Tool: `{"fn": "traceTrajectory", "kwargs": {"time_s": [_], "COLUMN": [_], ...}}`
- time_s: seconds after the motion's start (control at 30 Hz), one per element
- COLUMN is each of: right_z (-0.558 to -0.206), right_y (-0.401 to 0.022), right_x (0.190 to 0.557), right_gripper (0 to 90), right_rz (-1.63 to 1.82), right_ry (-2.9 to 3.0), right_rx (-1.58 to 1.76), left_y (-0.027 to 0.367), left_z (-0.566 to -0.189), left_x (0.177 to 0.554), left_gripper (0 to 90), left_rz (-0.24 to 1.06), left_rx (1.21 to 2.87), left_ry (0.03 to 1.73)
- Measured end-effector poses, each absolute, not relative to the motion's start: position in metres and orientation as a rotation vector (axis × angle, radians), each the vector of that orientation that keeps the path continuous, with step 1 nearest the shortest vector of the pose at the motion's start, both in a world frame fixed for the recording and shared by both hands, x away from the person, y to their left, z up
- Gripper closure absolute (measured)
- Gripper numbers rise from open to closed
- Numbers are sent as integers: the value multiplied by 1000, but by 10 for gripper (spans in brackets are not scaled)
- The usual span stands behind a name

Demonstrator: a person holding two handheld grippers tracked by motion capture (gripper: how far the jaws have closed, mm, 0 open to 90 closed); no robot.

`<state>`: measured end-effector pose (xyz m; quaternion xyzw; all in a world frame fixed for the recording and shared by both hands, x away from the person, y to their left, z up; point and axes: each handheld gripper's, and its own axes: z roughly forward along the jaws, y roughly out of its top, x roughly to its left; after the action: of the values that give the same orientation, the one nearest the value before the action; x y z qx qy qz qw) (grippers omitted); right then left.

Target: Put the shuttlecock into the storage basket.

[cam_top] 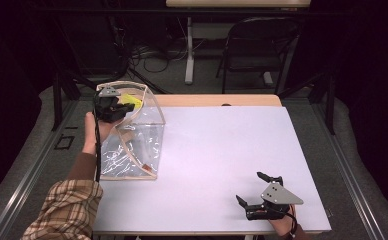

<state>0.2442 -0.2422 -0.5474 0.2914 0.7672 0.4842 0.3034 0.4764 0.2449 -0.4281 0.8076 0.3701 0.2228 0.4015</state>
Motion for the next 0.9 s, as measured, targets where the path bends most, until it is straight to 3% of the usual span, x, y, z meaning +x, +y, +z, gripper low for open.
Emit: {"fn": "traceTrajectory", "kwargs": {"time_s": [0.57,0.9], "right_z": [-548,-548], "right_y": [-242,-242], "right_x": [244,245], "right_gripper": [12,12], "right_rz": [1284,1286], "right_ry": [2034,2034], "right_rx": [773,772], "left_y": [245,256], "left_z": [-433,-426], "left_x": [481,476], "left_gripper": [847,425], "left_rz": [528,604], "left_rx": [2060,1967], "left_ry": [954,1033]}}
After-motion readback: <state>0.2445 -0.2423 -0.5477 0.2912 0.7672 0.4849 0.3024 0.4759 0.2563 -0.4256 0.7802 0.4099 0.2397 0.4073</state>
